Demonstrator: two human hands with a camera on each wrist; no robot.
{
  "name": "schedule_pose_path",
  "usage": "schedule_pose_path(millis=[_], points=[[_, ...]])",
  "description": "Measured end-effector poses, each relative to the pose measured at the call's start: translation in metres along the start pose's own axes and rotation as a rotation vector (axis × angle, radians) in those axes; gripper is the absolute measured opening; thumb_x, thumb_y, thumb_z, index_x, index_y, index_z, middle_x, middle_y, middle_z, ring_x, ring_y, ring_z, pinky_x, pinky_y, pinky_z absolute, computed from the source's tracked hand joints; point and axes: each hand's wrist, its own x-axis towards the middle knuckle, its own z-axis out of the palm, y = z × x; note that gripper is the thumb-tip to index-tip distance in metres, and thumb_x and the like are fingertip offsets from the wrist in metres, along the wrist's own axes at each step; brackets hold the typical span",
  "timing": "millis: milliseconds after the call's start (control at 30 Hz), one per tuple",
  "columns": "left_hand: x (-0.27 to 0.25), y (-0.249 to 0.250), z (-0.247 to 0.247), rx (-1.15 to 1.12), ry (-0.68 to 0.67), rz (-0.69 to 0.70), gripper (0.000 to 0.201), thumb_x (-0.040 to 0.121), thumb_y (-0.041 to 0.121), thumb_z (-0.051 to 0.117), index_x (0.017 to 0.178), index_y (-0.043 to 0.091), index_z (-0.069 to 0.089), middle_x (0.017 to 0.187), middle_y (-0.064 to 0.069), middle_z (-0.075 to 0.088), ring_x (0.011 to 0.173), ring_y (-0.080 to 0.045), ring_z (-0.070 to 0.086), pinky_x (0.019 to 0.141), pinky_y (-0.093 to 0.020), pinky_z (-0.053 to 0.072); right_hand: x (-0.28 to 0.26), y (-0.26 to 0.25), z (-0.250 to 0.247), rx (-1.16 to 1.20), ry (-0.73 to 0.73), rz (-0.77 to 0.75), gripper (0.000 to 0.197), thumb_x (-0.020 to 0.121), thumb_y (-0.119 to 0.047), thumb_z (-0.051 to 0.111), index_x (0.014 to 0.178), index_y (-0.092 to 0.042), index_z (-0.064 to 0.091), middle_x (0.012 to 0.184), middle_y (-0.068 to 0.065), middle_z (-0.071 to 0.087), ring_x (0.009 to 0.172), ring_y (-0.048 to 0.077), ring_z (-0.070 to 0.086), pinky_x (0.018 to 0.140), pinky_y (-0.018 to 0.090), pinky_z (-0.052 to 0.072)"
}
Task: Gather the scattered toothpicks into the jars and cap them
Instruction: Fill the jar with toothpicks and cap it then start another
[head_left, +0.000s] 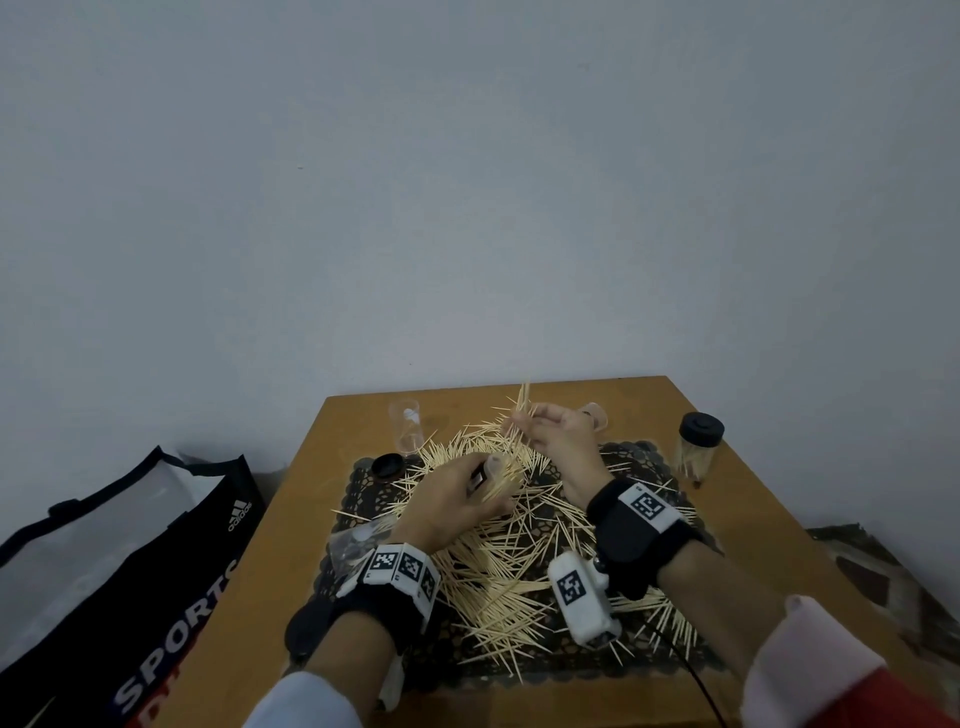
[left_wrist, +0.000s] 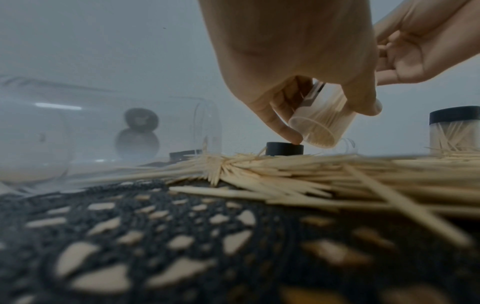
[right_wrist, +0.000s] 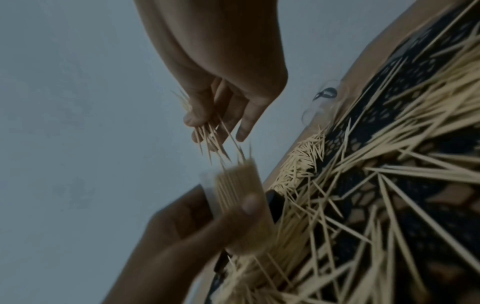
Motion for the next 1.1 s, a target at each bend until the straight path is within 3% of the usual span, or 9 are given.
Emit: schedule_pose_path(millis=[133,200,400,533,700,867,967,1100], points=[[0.000,0.002,-0.001,-0.032,0.012,0.007,0.053,0.077,0.056,0.072,0.113,0.019,0.061,0.095,0.006,0.067,0.080,-0.012,0.062,0.071,-0.032,0.053,-0.006,0.010,0.008,-0.005,-0.019,-0.008,0.012,0.087,-0.013,0.067,0.098,-0.007,0.065,0.095,0.005,0.075,0.089,0.003,0.069,0.077,0.012,0.043],[0.000,0.002,-0.001,-0.040,0.020,0.008,0.057,0.076,0.060,0.070,0.111,0.016,0.061,0.093,0.004,0.067,0.078,-0.015,0.063,0.071,-0.034,0.052,-0.009,0.013,0.009,-0.012,-0.042,-0.002,0.014,0.086,-0.015,0.067,0.098,-0.008,0.066,0.097,0.004,0.075,0.093,0.003,0.068,0.075,0.012,0.038],[0.001,0.001,0.000,-0.029,0.024,-0.013,0.045,0.078,0.058,0.071,0.100,0.022,0.058,0.087,0.008,0.064,0.073,-0.012,0.060,0.064,-0.029,0.048,-0.008,0.019,0.007,-0.023,-0.104,-0.016,0.014,0.088,-0.014,0.067,0.099,-0.006,0.067,0.098,0.003,0.075,0.101,0.012,0.067,0.100,0.032,0.043],[0.001,0.002,-0.001,-0.021,0.024,-0.012,0.044,0.078,0.055,0.073,0.105,0.023,0.058,0.088,0.011,0.063,0.073,-0.007,0.058,0.064,-0.023,0.044,-0.008,0.023,0.011,-0.054,-0.155,-0.010,0.012,0.091,-0.006,0.061,0.101,-0.008,0.068,0.107,0.005,0.072,0.103,0.017,0.066,0.103,0.043,0.046],[0.000,0.006,-0.003,-0.013,0.017,0.001,0.046,0.080,0.051,0.072,0.111,0.019,0.059,0.090,0.009,0.064,0.074,-0.008,0.060,0.061,-0.013,0.040,-0.005,0.024,0.012,-0.035,-0.171,0.021,0.019,0.082,-0.002,0.060,0.097,-0.008,0.069,0.110,0.008,0.067,0.115,0.027,0.058,0.108,0.055,0.037],[0.000,0.004,-0.003,-0.018,0.046,0.010,0.048,0.078,0.053,0.074,0.112,0.022,0.060,0.091,0.010,0.065,0.074,-0.004,0.060,0.061,-0.009,0.037,-0.003,0.027,0.014,-0.030,-0.112,0.011,0.019,0.096,-0.012,0.051,0.099,-0.005,0.069,0.104,0.008,0.072,0.108,0.022,0.064,0.108,0.047,0.039],[0.000,0.006,-0.004,-0.014,0.049,0.016,0.052,0.078,0.053,0.074,0.117,0.021,0.060,0.093,0.010,0.065,0.076,-0.004,0.060,0.063,-0.008,0.038,-0.004,0.028,0.015,-0.112,-0.109,-0.009,0.025,0.102,-0.021,0.045,0.106,-0.013,0.068,0.106,0.002,0.073,0.107,0.014,0.064,0.099,0.032,0.043],[0.000,0.007,-0.005,0.020,0.044,0.030,0.049,0.079,0.052,0.073,0.112,0.019,0.060,0.090,0.008,0.063,0.073,-0.008,0.058,0.059,-0.009,0.034,-0.005,0.026,0.015,-0.207,-0.172,-0.008,0.030,0.103,-0.023,0.041,0.124,-0.013,0.060,0.122,-0.001,0.064,0.114,0.008,0.057,0.087,0.015,0.041]])
